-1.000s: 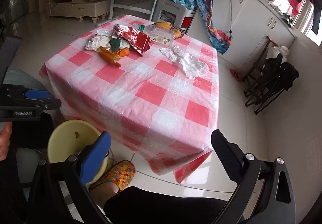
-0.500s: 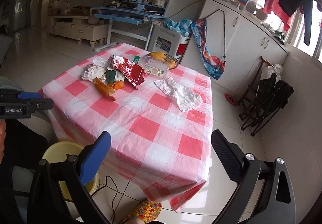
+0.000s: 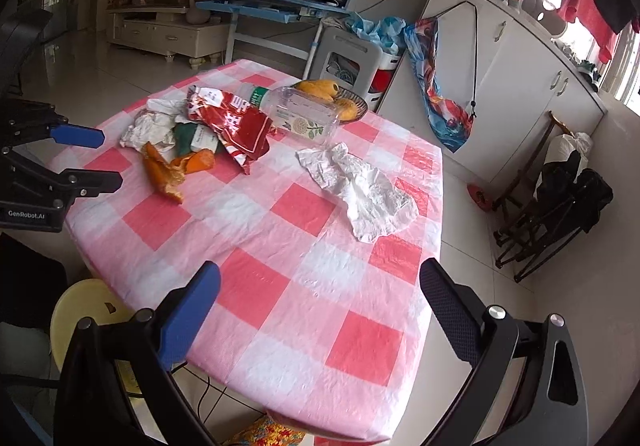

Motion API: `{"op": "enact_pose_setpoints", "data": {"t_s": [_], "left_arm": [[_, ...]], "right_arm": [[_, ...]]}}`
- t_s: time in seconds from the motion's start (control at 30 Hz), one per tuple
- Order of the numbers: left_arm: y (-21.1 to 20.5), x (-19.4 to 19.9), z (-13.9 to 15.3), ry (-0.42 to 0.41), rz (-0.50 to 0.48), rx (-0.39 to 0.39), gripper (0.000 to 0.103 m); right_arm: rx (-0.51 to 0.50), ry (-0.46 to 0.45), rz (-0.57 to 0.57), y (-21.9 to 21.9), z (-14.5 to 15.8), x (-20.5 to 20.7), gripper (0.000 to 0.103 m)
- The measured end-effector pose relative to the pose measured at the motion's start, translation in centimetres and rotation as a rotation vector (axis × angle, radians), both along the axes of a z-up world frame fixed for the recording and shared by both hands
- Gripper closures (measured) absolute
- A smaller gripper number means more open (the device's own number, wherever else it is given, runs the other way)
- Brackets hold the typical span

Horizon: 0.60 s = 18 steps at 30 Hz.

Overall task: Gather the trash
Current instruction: 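Grasp an orange peel with the left gripper while the right gripper grasps the white tissue sheet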

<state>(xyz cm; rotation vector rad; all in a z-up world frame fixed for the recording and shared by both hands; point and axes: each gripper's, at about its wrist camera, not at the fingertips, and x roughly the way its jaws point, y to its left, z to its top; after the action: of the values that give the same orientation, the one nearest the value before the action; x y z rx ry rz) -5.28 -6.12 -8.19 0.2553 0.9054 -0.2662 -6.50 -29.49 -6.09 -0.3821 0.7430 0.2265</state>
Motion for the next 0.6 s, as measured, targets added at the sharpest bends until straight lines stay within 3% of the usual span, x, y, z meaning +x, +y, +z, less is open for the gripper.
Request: {"op": "enact_pose_setpoints", "data": {"t_s": [0.13, 0.33, 0.43, 0.57, 0.6], "left_arm": [[-1.1, 2.3, -2.0, 0.016, -0.134, 0.113, 0.044], [-2.6, 3.6, -4.5, 0.016, -0.206, 0.239, 0.044], [-3.1, 3.8, -4.5, 0.040, -0.220, 0.230, 0.047], [-2.8, 3.9, -3.8, 0.151, -0.266, 0.097, 0.077], [-2.7, 4.0, -3.7, 0.171, -0.269, 0.066, 0.078]], "right_arm": [[0.020, 0.056, -0.018, -0.7, -1.7, 3.9, 0.008], [0.054, 0.090, -0.037, -1.5, -3.2, 8.8, 0.008], [0.097, 0.103, -0.052, -1.7, -3.6, 10.7, 0.008], [0.133, 0.126, -0.074, -2.1, -4.2, 12.6, 0.008], [0.136, 0.135, -0.080, -2.1, -4.4, 12.9, 0.009]]}}
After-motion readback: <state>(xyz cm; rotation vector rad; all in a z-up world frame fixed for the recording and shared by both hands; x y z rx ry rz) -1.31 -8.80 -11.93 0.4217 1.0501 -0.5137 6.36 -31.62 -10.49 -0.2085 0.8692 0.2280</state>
